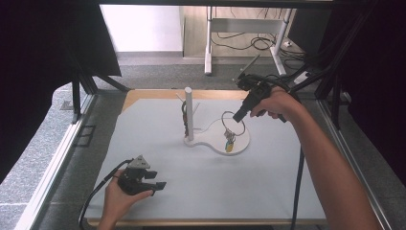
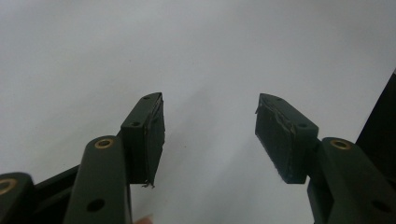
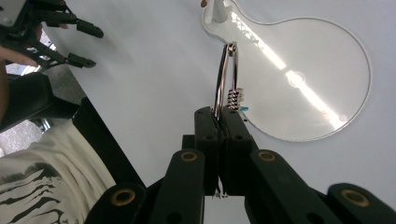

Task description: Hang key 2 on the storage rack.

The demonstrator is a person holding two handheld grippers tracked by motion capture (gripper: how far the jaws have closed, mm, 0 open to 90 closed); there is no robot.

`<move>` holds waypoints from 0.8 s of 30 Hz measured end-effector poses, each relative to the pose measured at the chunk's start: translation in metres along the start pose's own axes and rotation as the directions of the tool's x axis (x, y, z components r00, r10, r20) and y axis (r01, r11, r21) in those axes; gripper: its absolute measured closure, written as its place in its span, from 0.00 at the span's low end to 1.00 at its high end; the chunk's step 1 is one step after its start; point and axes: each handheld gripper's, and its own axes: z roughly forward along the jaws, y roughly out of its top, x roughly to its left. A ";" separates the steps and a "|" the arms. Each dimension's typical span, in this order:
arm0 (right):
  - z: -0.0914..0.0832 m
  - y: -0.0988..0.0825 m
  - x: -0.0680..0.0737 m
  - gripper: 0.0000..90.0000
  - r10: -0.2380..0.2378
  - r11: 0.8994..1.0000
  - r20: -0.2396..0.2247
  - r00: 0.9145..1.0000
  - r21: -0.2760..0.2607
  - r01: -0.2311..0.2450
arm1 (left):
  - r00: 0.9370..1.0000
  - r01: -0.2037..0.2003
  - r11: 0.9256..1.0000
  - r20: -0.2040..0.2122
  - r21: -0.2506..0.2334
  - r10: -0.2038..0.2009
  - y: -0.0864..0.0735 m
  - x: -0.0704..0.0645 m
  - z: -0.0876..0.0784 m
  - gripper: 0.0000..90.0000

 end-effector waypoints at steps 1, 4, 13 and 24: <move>0.000 0.000 0.000 0.97 0.000 1.000 0.000 1.000 0.000 0.000 | 1.000 -0.003 1.000 -0.001 0.002 0.003 0.000 0.000 0.000 0.48; 0.002 0.007 -0.004 0.97 0.002 1.000 0.002 1.000 -0.004 -0.002 | 1.000 -0.005 1.000 -0.001 0.002 0.005 0.000 -0.001 0.001 0.48; 0.006 0.017 -0.010 0.97 0.022 1.000 0.034 0.999 -0.001 -0.022 | 1.000 -0.007 1.000 0.004 0.002 0.007 0.000 -0.001 -0.002 0.47; -0.001 0.037 -0.012 0.97 0.021 0.998 0.026 0.999 -0.052 -0.020 | 1.000 -0.011 1.000 0.011 0.006 0.011 0.000 -0.001 -0.003 0.47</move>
